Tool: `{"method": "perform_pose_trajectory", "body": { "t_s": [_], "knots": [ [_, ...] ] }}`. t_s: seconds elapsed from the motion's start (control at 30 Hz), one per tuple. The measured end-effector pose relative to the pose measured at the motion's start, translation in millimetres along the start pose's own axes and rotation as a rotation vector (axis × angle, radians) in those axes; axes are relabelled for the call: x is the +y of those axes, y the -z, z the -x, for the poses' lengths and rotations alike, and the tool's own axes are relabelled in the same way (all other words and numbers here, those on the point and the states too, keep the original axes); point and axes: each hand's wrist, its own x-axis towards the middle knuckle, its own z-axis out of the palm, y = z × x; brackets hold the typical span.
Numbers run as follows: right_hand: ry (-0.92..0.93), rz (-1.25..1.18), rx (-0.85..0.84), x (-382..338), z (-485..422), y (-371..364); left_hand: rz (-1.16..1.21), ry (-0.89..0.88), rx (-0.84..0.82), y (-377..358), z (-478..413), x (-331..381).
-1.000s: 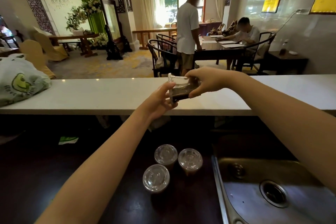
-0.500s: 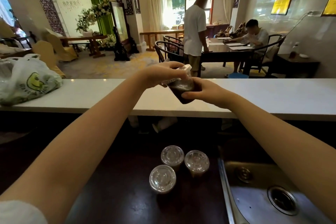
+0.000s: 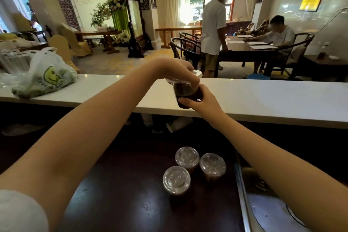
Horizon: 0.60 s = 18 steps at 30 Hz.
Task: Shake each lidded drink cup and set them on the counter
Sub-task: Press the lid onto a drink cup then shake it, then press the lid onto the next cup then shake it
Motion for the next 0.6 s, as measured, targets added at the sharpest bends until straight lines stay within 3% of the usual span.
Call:
{"method": "perform_pose_trajectory", "body": {
  "t_s": [0.33,0.6],
  "knots": [
    [-0.121,0.060,-0.437,44,22,-29,-0.037,0.023,0.049,-52,9,-76],
    [-0.018,0.640,-0.936,108,77,-59,-0.068,0.199,0.086,-138,21,-166]
  ]
}}
